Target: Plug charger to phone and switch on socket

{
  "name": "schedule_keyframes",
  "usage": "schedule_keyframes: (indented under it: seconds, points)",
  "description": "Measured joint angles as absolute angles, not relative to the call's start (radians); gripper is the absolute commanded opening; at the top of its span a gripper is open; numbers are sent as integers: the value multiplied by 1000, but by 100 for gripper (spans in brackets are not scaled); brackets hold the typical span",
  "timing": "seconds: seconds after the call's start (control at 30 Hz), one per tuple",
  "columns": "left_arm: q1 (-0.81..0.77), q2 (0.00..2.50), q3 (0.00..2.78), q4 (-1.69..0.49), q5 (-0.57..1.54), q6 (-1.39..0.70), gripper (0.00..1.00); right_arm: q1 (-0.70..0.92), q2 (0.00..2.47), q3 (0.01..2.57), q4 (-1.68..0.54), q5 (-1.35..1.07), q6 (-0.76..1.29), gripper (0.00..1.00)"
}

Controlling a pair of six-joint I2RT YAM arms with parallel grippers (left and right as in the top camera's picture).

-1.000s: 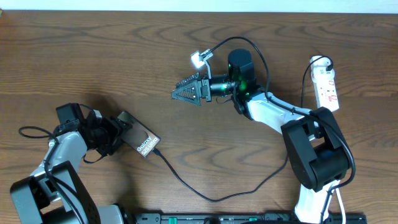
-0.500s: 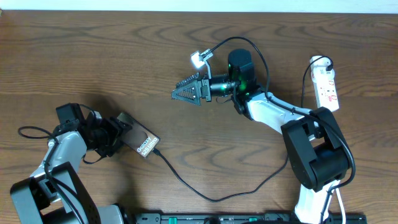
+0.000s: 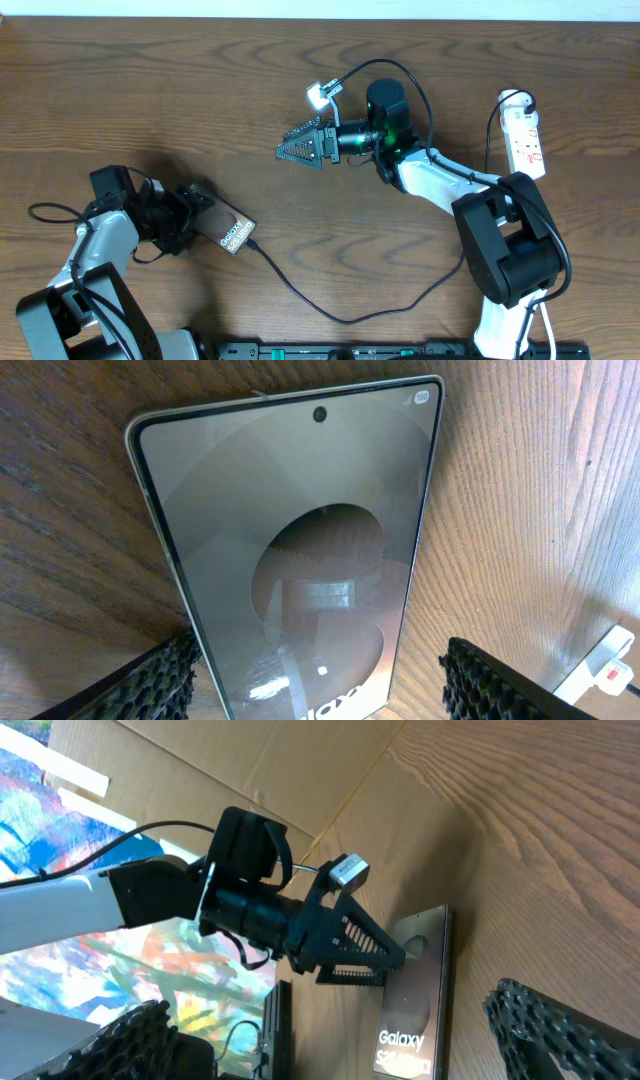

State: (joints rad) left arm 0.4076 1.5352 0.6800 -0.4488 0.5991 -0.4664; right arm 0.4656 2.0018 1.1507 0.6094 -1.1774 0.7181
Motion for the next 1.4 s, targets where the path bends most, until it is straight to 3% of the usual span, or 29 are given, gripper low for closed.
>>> schedule_keyframes:
  seconds: [0.1,0.13,1.4]
  points:
    - [408,1535,680,-450,599,-466,83,466,2002,1151,609,-1177,718,99]
    - [408,1535,681,-450,600,-466,93,466,2002,1151,609,-1177,718,99]
    - [407,1522,696,-569,585,-466,93,466,2002,1151,609,-1177,718,99]
